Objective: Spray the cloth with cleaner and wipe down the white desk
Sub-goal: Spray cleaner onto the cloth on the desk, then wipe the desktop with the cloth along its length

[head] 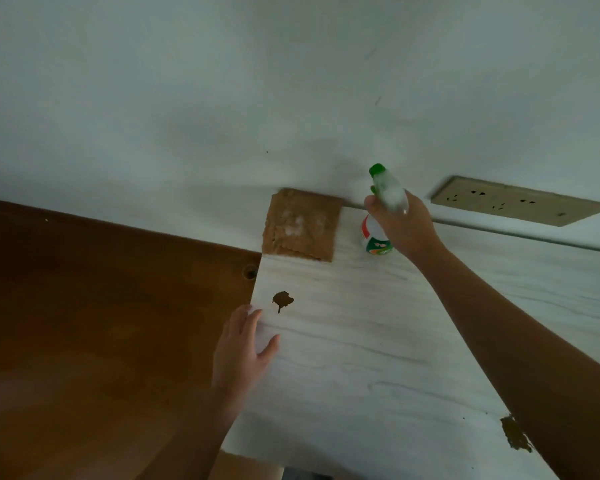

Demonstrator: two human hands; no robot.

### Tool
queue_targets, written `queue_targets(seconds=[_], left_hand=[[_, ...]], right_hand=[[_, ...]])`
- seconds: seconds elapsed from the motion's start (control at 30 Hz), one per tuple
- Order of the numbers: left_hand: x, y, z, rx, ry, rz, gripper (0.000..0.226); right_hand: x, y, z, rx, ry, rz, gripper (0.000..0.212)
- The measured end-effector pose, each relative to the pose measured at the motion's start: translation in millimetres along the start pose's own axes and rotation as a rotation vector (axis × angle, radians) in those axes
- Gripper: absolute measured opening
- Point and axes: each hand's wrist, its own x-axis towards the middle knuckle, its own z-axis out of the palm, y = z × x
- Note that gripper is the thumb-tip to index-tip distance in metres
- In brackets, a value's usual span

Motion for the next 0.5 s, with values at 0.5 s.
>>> queue_targets(seconds=[0.5], left_hand=[[-9.8,-0.9,6.5,0.104,-0.05,0.052,0.089]], right_hand=[[-11.7,47.9,1.5,0.072,0.21,0.127,0.065]])
